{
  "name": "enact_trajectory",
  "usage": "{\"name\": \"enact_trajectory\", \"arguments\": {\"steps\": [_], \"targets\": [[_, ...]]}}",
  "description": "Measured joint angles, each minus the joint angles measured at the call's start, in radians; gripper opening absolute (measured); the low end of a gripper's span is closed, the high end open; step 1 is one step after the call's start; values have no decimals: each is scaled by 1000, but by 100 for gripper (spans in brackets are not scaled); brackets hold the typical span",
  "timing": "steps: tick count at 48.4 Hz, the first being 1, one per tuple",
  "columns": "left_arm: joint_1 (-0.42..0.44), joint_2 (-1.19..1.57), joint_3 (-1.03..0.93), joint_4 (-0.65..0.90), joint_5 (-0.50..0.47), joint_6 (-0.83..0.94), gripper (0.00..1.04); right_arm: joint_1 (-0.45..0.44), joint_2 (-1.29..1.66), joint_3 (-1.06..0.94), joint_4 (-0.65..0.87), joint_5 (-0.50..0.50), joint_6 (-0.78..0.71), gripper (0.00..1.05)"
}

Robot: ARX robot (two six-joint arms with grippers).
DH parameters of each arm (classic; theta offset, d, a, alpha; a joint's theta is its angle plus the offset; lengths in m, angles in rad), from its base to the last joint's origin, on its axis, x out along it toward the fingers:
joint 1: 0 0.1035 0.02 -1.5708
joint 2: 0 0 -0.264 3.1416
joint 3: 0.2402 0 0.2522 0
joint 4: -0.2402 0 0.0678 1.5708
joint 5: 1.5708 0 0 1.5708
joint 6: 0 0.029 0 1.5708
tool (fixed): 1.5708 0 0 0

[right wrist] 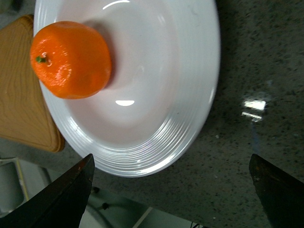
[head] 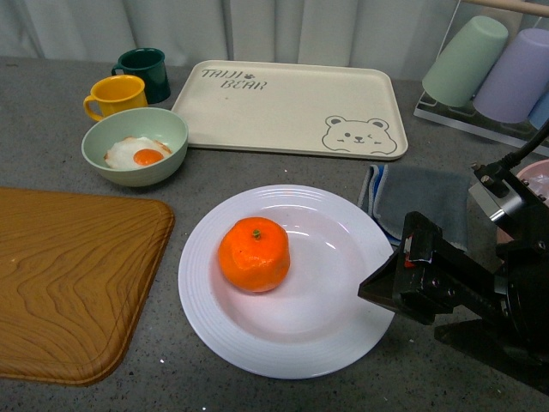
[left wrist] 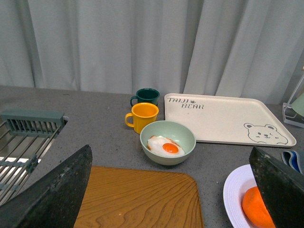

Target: Place orange and plate with both arms

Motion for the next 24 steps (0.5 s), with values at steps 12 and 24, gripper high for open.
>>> {"name": "enact_trajectory", "arguments": {"steps": [12, 24], "targets": [[0, 0, 0, 0, 0, 0, 98, 12, -5, -39, 126, 146, -30, 95], [0, 0, 0, 0, 0, 0, 98, 20, -7, -53, 177, 222, -85, 95]]}}
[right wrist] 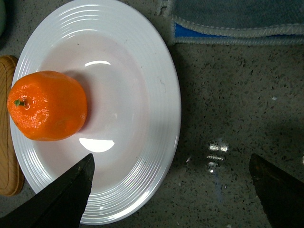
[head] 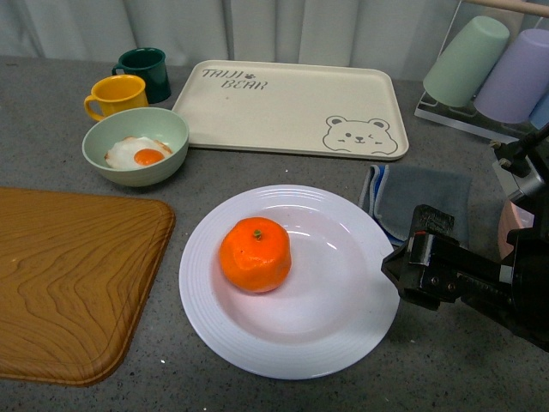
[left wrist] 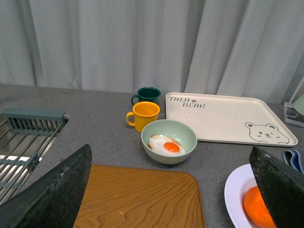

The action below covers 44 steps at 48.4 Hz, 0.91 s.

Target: Place orange and plate with both arms

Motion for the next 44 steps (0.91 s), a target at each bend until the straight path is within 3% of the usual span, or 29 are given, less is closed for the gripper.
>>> {"name": "enact_trajectory", "arguments": {"steps": [10, 44], "targets": [[0, 0, 0, 0, 0, 0, 98, 11, -6, -6, -24, 108, -110, 95], [0, 0, 0, 0, 0, 0, 98, 12, -10, -6, -29, 112, -151, 95]]}}
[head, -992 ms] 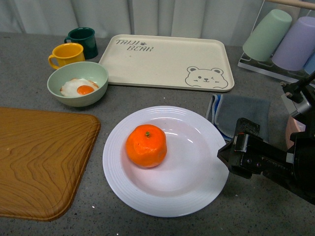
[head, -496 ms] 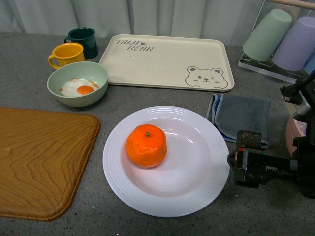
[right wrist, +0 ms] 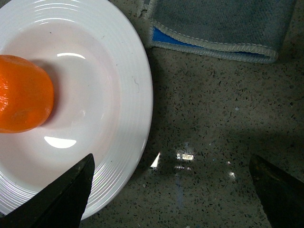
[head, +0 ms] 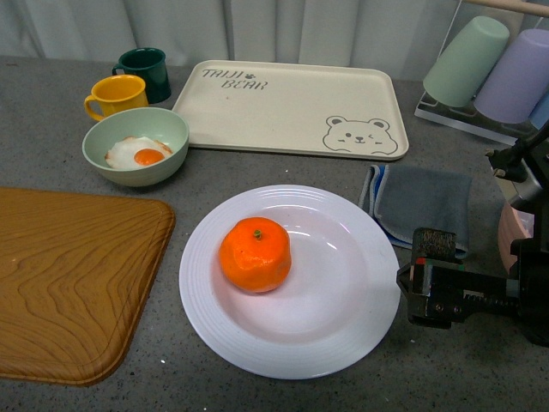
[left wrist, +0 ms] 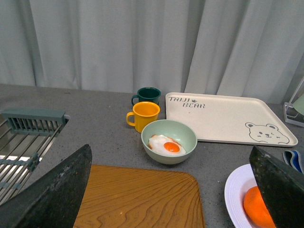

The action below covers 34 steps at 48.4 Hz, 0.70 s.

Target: Place orange and plate with both arms

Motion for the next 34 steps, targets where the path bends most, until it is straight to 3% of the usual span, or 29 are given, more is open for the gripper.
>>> {"name": "enact_trajectory", "arguments": {"steps": [34], "targets": [[0, 0, 0, 0, 0, 0, 98, 0, 0, 0, 0, 0, 0, 95]]}}
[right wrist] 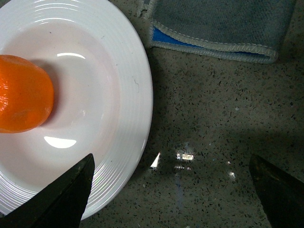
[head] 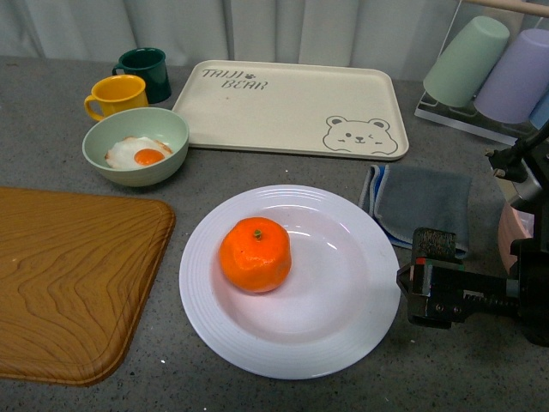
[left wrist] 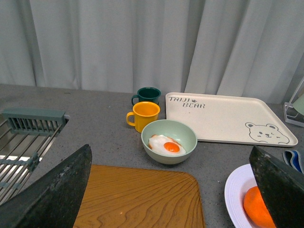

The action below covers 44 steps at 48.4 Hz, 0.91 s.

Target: Place orange and plate with both arms

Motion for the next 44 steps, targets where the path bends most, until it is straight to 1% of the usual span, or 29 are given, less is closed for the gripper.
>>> {"name": "enact_trajectory", "arguments": {"steps": [5, 6, 8, 9, 10, 11, 12, 13, 14, 22, 26, 30, 34, 37, 39, 40, 42, 44], "targets": [[0, 0, 0, 0, 0, 0, 98, 0, 0, 0, 0, 0, 0, 95], [0, 0, 0, 0, 0, 0, 98, 10, 6, -6, 28, 50, -15, 95], [0, 0, 0, 0, -3, 0, 98, 45, 55, -29, 202, 271, -52, 95], [0, 0, 0, 0, -1, 0, 98, 64, 110, -26, 326, 413, -72, 95], [0, 0, 0, 0, 2, 0, 98, 74, 143, -14, 387, 494, -83, 95], [0, -1, 0, 0, 1, 0, 98, 77, 166, -4, 426, 534, -86, 95], [0, -1, 0, 0, 2, 0, 98, 80, 210, 25, 491, 603, -98, 95], [0, -1, 0, -1, 1, 0, 98, 77, 236, 49, 523, 633, -101, 95], [0, -1, 0, -1, 0, 0, 98, 64, 272, 90, 544, 642, -101, 95], [0, -1, 0, -1, -2, 0, 98, 22, 400, 264, 497, 557, -112, 95], [0, -1, 0, -1, 0, 0, 98, 18, 422, 314, 482, 502, -120, 95], [0, -1, 0, -1, 0, 0, 98, 14, 422, 331, 458, 475, -112, 95], [0, -1, 0, -1, 0, 0, 98, 14, 399, 323, 413, 362, -57, 95], [0, -1, 0, -1, -1, 0, 98, 27, 368, 304, 393, 231, 15, 95], [0, -1, 0, -1, -1, 0, 98, 35, 360, 299, 389, 173, 39, 95], [0, -1, 0, -1, 0, 0, 98, 40, 358, 299, 376, 125, 59, 95], [0, -1, 0, -1, 0, 0, 98, 43, 357, 300, 345, 62, 82, 95], [0, -1, 0, -1, 0, 0, 98, 41, 361, 306, 307, 27, 103, 95]]}}
